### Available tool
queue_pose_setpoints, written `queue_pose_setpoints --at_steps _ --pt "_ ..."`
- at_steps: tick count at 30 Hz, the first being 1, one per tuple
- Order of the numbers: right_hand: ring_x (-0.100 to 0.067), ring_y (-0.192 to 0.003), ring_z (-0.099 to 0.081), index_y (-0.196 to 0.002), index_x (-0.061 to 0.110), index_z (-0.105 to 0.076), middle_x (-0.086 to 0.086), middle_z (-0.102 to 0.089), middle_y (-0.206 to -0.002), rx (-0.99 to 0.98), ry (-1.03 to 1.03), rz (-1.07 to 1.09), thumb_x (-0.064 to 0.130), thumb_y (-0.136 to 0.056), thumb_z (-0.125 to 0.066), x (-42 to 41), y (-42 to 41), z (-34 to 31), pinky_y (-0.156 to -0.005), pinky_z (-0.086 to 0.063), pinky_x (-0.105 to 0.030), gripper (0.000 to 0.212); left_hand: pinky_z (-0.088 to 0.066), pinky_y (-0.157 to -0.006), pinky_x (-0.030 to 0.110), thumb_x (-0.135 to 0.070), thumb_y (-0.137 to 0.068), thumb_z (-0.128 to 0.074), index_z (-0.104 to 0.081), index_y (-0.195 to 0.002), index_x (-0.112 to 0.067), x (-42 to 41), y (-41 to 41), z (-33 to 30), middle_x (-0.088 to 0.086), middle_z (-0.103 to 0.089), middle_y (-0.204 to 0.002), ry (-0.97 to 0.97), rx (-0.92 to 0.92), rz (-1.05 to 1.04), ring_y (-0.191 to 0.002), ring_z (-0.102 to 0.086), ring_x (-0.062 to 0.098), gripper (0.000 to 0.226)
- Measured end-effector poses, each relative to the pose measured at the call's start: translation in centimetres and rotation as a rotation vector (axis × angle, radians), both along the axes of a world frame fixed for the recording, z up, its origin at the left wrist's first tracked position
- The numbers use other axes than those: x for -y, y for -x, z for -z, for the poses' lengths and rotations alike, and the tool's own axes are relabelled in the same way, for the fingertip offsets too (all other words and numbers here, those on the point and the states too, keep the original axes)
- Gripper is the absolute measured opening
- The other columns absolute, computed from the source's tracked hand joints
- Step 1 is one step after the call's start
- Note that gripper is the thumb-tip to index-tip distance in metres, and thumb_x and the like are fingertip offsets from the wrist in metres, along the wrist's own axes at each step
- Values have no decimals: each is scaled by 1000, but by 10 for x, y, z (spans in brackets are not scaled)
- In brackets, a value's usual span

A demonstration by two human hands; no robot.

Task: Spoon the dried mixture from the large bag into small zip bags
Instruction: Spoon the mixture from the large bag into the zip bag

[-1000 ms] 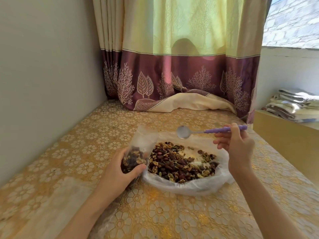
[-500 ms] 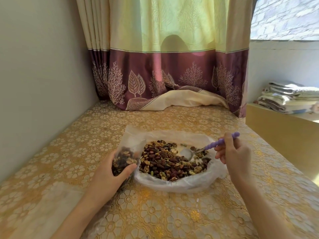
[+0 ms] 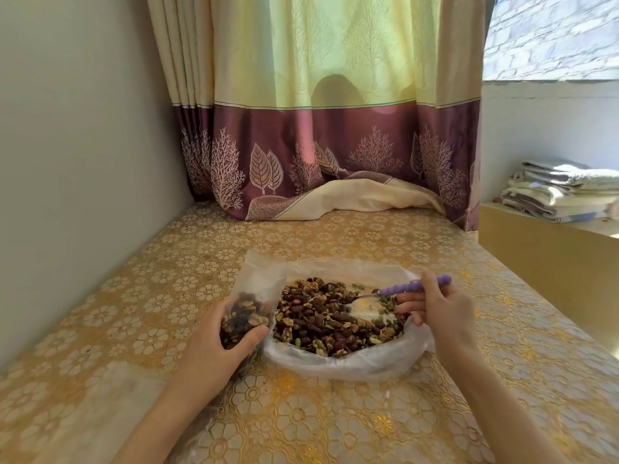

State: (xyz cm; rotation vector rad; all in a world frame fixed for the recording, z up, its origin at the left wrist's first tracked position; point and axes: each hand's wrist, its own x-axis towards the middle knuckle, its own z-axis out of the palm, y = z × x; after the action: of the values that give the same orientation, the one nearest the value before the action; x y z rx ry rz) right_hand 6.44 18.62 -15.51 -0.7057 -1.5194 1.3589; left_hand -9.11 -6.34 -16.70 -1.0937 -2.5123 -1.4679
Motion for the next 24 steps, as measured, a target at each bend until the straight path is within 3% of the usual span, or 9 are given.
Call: queue_pose_setpoints --at_steps 5,9,12,18,22,24 --pt "-16 -45 -61 -75 -4 -63 -12 -73 -68 -66 14 0 25 -101 -44 4 -3 -5 -35 -41 -18 44 -36 -71 12 -61 -62 -59 -42 -119 -38 0 0 0 -23 -51 -105 4 8 -2 -94 -47 -8 64" --pt "-15 -44 -59 -76 2 -60 -11 -73 -68 -98 -25 26 25 -101 -44 11 -1 -12 -36 -41 -19 38 -36 -73 14 -61 -61 -60 -45 -122 -34 1 2 0 -18 -53 -109 2 15 -2 -98 -50 0 68" --pt "-14 -43 -60 -72 10 -59 -3 -72 -63 -97 -107 42 26 -101 -43 19 3 -20 -37 -43 -19 37 -37 -73 13 -60 -61 -61 -46 -122 -33 1 2 0 -16 -53 -109 4 22 2 -96 -48 -3 68" --pt "-13 -42 -58 -79 -8 -63 -8 -72 -66 -212 -93 -81 26 -102 -41 32 19 -53 -35 -40 -18 47 -36 -69 11 -56 -63 -66 -45 -115 -38 1 0 -1 -21 -53 -104 -2 14 -11 -94 -48 -9 58" --pt "-12 -41 -58 -59 10 -66 -7 -72 -61 -278 -109 -196 23 -102 -42 48 35 -75 -34 -39 -17 51 -36 -69 11 -44 -71 -73 -45 -114 -38 1 1 0 -22 -53 -103 -1 11 -16 -93 -48 -10 52" --pt "-12 -42 -58 -64 6 -63 -7 -72 -62 -251 -145 -244 24 -102 -42 55 41 -80 -35 -39 -18 47 -36 -69 11 -44 -71 -73 -45 -114 -37 1 1 0 -21 -53 -103 2 18 -14 -93 -48 -9 52"
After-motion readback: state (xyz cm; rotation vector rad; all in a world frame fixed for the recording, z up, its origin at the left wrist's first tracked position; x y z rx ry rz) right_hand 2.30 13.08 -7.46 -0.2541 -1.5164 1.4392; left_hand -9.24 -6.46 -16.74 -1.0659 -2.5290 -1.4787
